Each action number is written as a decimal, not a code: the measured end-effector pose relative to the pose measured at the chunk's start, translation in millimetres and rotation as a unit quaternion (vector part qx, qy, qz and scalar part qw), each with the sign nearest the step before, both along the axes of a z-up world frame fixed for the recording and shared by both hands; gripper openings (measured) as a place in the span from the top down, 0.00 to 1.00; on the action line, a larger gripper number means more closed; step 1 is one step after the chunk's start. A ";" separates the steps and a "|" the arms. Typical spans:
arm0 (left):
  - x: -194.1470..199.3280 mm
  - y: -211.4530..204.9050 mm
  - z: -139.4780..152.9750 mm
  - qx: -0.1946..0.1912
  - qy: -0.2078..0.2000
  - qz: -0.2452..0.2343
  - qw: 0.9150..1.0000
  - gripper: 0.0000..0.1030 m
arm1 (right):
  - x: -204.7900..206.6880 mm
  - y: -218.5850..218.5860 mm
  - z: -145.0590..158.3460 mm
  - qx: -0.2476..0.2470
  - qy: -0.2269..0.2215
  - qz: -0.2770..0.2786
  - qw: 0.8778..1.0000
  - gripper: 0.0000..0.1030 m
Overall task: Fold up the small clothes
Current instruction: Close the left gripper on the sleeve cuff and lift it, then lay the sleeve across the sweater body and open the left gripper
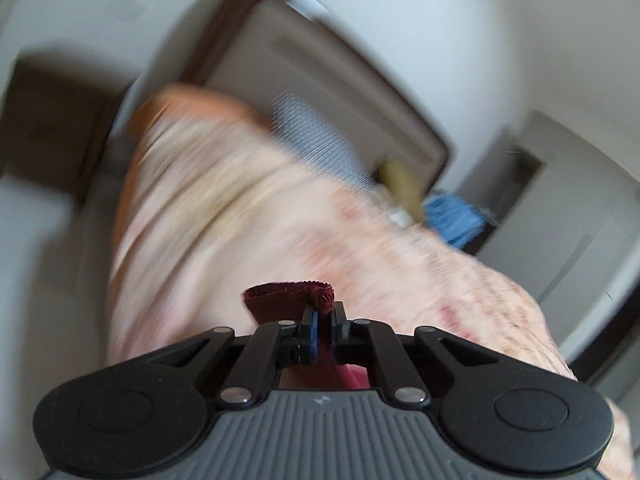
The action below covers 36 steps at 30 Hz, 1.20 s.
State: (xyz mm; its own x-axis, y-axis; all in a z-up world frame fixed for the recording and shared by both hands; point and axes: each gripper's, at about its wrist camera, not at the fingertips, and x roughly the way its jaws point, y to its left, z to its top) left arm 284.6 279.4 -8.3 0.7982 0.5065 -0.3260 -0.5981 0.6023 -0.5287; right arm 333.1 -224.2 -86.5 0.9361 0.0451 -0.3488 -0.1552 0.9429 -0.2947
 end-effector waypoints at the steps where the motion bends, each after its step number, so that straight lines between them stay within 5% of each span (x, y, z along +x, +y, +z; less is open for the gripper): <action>1: 6.7 -7.5 14.6 0.033 -0.006 -0.013 0.999 0.94 | 0.0 -0.8 -0.1 0.002 0.000 0.000 1.000 0.00; 6: 42.8 -64.0 83.2 0.173 -0.050 -0.105 0.978 0.95 | 2.4 -8.2 0.6 0.026 0.009 0.003 1.000 0.00; 12: 89.6 -159.7 138.1 0.245 -0.116 -0.251 0.929 0.95 | 5.7 -25.4 2.5 0.084 0.025 0.007 0.996 0.00; 15: 114.7 -217.7 142.1 0.273 -0.115 -0.327 0.897 0.95 | 4.9 -38.8 4.2 0.127 0.026 0.000 0.992 0.00; 19: 145.9 -292.1 119.2 0.288 -0.088 -0.413 0.860 0.95 | 2.2 -65.0 4.9 0.209 0.023 -0.023 0.977 0.00; 22: 163.5 -333.9 88.0 0.270 -0.055 -0.459 0.845 0.95 | -1.0 -90.4 0.8 0.288 0.023 -0.048 0.956 0.00; 27: 182.1 -357.6 17.8 0.216 0.015 -0.528 0.821 0.95 | -8.8 -129.5 -12.9 0.424 0.011 -0.067 0.903 0.00; 32: 182.4 -368.9 -28.6 0.199 0.079 -0.572 0.792 0.91 | -11.3 -128.1 -10.7 0.422 0.009 -0.069 0.904 0.00; 34: 175.2 -370.8 -31.1 0.198 0.088 -0.581 0.785 0.63 | -11.2 -127.4 -9.8 0.419 0.011 -0.070 0.905 0.00; 36: 163.1 -362.4 -27.6 0.205 0.093 -0.573 0.788 0.43 | -11.8 -128.3 -9.1 0.420 0.011 -0.070 0.905 0.00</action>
